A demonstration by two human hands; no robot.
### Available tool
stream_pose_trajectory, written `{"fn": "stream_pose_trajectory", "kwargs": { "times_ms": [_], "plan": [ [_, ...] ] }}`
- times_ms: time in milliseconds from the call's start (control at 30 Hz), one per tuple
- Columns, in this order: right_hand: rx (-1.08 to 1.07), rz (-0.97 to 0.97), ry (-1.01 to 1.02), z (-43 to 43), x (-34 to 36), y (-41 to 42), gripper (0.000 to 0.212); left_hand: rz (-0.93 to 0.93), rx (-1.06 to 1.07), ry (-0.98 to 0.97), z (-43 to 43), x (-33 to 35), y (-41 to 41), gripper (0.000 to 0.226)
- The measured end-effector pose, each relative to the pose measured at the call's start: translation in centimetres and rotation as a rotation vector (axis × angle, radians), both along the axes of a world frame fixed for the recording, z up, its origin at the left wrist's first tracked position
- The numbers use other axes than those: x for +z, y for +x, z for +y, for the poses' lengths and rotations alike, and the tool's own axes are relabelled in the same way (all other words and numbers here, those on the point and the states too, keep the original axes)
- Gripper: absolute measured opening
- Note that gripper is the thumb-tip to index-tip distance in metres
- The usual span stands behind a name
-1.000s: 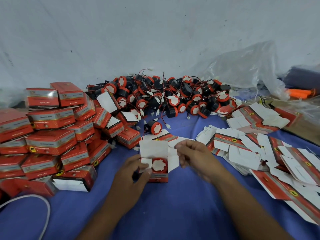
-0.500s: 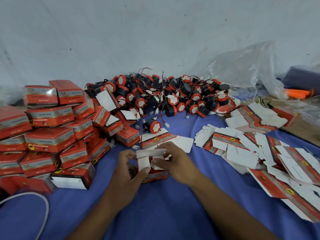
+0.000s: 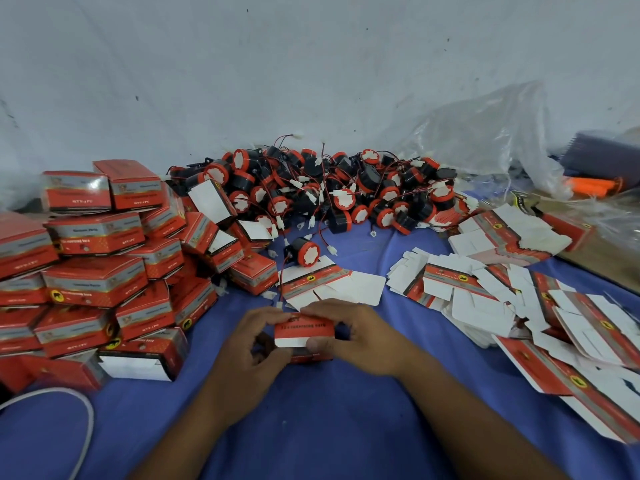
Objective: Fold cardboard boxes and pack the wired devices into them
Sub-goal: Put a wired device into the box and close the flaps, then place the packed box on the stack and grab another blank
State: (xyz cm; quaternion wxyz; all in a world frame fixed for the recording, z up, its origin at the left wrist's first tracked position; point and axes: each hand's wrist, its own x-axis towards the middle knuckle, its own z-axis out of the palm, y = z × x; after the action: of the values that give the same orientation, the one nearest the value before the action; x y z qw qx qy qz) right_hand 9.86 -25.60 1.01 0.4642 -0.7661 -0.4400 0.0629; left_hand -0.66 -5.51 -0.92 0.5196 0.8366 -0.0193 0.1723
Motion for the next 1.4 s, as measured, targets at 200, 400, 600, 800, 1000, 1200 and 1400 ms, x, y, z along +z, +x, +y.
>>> {"fn": "stream_pose_trajectory", "kwargs": {
  "times_ms": [200, 400, 600, 800, 1000, 1200, 1400],
  "plan": [
    [-0.035, -0.012, -0.007, -0.3, -0.1, 0.1, 0.046, -0.009, 0.000, 0.028, -0.2, 0.6, -0.3, 0.041],
    [-0.039, 0.000, -0.007, -0.4, 0.1, 0.1, 0.041, 0.011, 0.005, 0.004, -0.2, 0.5, -0.2, 0.038],
    [-0.014, -0.120, -0.036, -0.4, 0.1, 0.2, 0.036, -0.017, -0.002, 0.018, -0.4, 0.8, -0.1, 0.030],
    [0.055, -0.210, -0.162, -0.1, -0.3, -0.5, 0.044, -0.063, 0.000, 0.046, -0.5, 0.6, -0.4, 0.042],
    [0.041, -0.328, -0.276, -0.5, -0.1, -1.1, 0.047, -0.070, -0.029, 0.201, 0.1, 0.7, -0.5, 0.048],
    [0.064, -0.486, -0.421, -0.8, -0.7, -1.0, 0.062, -0.065, -0.057, 0.300, 0.8, 0.5, -0.4, 0.048],
    [0.042, -0.348, -0.258, -0.5, -1.3, -1.4, 0.063, -0.050, -0.047, 0.147, 0.5, 0.3, -0.1, 0.034]
  ]
}}
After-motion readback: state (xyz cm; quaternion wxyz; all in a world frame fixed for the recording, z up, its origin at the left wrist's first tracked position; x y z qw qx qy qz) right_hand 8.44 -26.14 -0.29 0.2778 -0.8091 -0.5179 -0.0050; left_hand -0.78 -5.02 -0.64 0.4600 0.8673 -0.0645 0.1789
